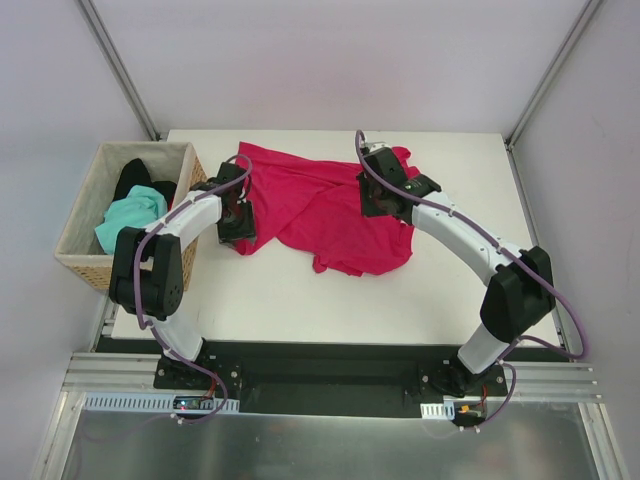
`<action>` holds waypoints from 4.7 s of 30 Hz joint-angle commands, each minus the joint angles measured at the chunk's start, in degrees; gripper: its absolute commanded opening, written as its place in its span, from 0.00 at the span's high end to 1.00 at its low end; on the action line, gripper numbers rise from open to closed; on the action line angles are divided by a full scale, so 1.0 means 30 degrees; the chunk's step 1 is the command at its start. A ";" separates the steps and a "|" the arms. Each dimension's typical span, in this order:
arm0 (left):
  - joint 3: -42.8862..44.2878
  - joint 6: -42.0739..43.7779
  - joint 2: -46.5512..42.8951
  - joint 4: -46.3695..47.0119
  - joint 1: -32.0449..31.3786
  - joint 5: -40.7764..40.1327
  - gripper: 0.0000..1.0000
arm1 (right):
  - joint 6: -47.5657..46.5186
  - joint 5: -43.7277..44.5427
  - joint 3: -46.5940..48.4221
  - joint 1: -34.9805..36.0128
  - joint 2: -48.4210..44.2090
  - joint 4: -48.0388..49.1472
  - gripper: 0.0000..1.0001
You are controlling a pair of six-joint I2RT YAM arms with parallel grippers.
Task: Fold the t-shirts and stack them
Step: Flatten out the tshirt
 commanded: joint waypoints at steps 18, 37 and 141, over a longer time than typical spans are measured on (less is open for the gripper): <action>0.1447 0.0635 0.1882 -0.0671 -0.0457 0.0091 0.56 | 0.0163 0.1014 -0.0187 0.0037 -0.1235 -0.0116 0.85; 0.1624 -0.0009 0.1388 -0.0671 -0.0428 -0.0407 1.00 | 0.0163 0.0430 0.0486 0.0037 -0.0271 -0.0525 0.85; 0.9063 0.0488 -0.2924 -0.3571 0.1885 -0.1756 1.00 | 0.2068 0.4294 0.0220 0.4785 0.0553 -0.1694 0.99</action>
